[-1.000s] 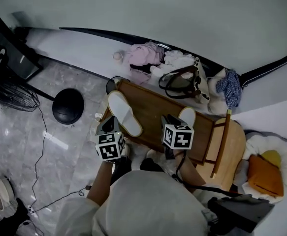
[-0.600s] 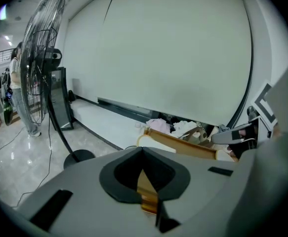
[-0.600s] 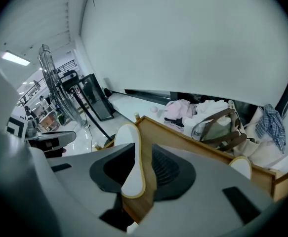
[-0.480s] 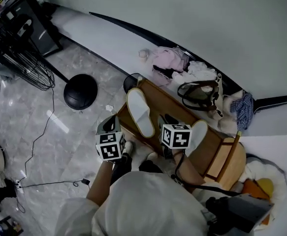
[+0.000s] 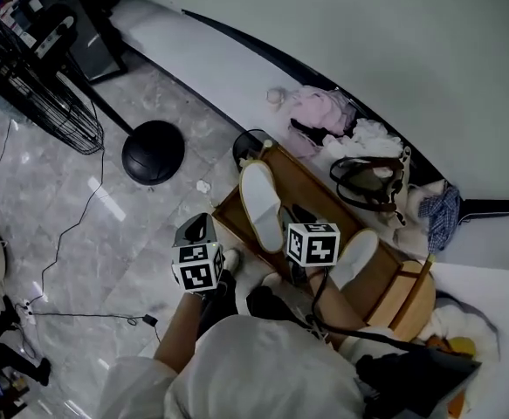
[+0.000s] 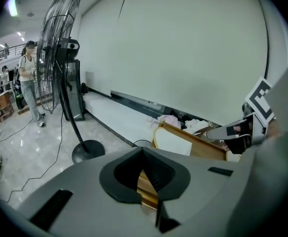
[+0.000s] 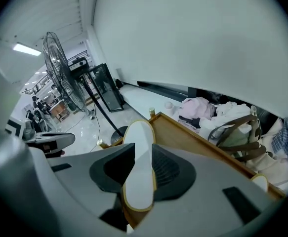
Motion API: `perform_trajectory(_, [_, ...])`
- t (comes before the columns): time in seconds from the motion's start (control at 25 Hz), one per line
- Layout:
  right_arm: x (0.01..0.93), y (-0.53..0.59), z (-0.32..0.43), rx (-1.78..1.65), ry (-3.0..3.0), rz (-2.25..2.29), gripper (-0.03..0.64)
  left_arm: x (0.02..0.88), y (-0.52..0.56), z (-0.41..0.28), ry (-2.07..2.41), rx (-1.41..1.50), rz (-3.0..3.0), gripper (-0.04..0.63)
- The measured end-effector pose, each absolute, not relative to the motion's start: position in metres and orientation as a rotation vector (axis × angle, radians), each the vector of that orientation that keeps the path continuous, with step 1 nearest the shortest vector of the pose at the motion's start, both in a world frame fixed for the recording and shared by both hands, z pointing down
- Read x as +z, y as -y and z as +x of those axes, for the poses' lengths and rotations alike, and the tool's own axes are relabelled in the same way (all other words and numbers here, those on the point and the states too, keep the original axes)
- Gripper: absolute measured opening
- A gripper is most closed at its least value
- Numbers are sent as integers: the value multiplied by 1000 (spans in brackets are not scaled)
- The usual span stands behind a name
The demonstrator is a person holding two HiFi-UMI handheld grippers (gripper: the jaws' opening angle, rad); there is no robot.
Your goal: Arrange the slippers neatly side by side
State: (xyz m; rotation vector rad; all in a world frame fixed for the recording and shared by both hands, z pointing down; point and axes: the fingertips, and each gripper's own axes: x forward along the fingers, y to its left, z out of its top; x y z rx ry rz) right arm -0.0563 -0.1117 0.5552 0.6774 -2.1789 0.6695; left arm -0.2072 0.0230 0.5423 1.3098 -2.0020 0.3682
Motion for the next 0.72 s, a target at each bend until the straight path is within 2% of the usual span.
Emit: perform_trajectory(0.72, [602, 130, -85, 701, 2125, 599, 123, 583, 4, -216, 1937, 401, 1276, 3])
